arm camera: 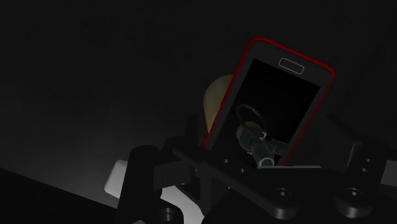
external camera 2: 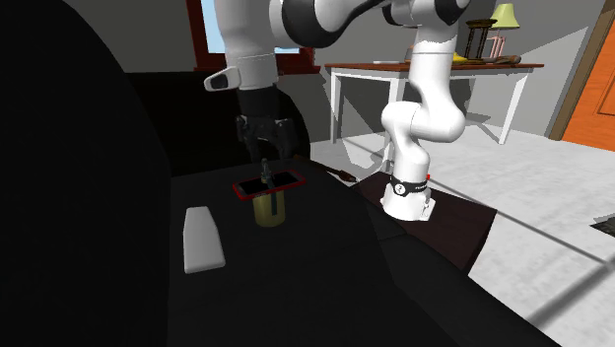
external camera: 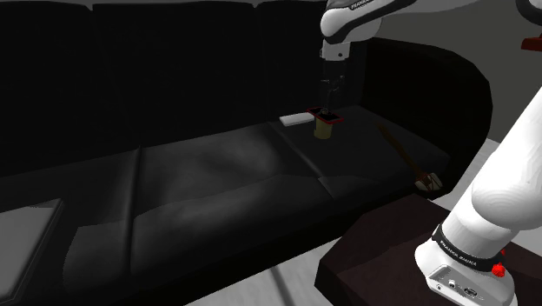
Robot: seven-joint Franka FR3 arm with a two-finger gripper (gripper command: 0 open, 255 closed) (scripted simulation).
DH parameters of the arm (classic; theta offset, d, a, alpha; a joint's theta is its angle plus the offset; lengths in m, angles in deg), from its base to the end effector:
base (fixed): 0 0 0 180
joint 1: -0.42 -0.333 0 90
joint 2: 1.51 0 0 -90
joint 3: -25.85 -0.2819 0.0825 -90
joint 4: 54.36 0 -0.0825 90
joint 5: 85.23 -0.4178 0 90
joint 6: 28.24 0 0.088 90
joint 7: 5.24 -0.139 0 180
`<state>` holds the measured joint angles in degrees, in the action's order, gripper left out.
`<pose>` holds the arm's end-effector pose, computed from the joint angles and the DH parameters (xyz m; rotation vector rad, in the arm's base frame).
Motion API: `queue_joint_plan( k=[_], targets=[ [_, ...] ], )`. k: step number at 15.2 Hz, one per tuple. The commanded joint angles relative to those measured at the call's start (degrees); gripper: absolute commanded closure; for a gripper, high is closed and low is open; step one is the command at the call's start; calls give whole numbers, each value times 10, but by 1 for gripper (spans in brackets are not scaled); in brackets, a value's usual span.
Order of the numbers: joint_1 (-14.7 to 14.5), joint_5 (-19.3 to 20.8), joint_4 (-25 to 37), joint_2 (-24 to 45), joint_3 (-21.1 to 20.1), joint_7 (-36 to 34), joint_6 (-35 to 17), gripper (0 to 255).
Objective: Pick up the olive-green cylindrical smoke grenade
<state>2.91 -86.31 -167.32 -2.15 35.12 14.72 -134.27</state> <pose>0.5579 -0.1141 0.3856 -3.0816 -0.2115 0.1552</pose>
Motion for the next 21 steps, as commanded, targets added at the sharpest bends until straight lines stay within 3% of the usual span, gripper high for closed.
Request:
queue_joint_plan(
  k=[1, 4, 5, 14, 21],
  targets=[
    [0, -1, -13, 2, 0, 1, -16, 0],
    [0, -1, -22, 6, 0, 1, -27, 0],
    [0, -1, -22, 5, 0, 1, -27, 255],
    [0, -1, -22, 6, 0, 1, -27, 255],
    [0, 1, 19, -6, 0, -1, 25, 255]
  ],
)
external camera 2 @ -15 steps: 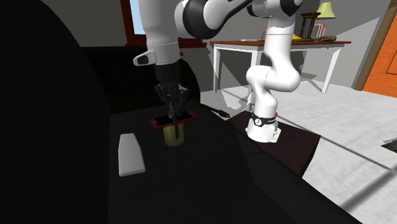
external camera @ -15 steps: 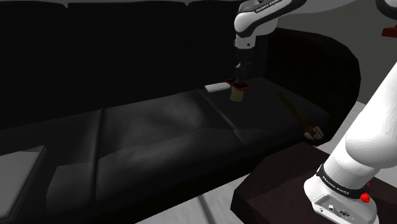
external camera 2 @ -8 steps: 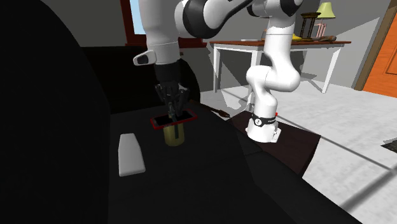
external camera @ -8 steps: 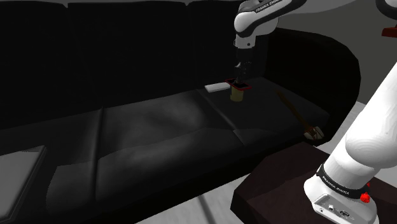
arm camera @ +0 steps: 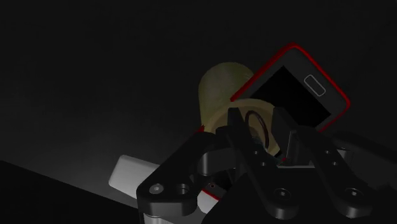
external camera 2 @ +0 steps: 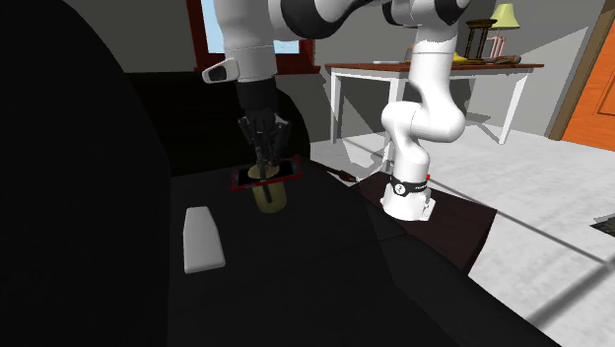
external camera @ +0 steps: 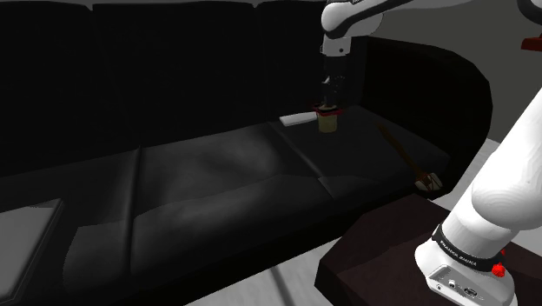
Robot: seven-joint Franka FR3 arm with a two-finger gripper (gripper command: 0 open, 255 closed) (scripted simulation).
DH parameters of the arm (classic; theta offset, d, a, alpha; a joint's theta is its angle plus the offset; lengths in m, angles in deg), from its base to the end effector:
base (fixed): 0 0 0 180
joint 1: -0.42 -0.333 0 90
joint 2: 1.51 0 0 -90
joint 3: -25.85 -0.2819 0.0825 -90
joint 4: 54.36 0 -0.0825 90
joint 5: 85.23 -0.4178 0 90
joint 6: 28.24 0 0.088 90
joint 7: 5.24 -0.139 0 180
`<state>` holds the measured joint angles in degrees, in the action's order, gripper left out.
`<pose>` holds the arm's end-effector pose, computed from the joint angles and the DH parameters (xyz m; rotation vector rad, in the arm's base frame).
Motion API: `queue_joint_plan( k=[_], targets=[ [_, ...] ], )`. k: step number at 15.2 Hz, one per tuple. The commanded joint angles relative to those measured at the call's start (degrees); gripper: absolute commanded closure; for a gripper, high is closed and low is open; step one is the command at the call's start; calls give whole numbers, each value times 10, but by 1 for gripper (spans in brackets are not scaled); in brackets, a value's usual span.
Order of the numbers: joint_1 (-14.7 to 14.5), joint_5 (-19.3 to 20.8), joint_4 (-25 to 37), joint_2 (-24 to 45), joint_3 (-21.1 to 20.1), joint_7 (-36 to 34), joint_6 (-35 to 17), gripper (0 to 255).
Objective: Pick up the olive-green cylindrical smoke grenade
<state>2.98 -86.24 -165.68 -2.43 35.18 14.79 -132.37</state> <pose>0.5588 -0.1158 0.4000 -3.0817 -0.2114 0.1547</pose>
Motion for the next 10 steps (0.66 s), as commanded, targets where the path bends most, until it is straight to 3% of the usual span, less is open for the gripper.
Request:
queue_joint_plan(
  k=[1, 10],
  targets=[
    [-1, 1, 9, -4, -1, -2, 14, 255],
    [-1, 1, 59, -9, -1, -4, 68, 255]
  ],
)
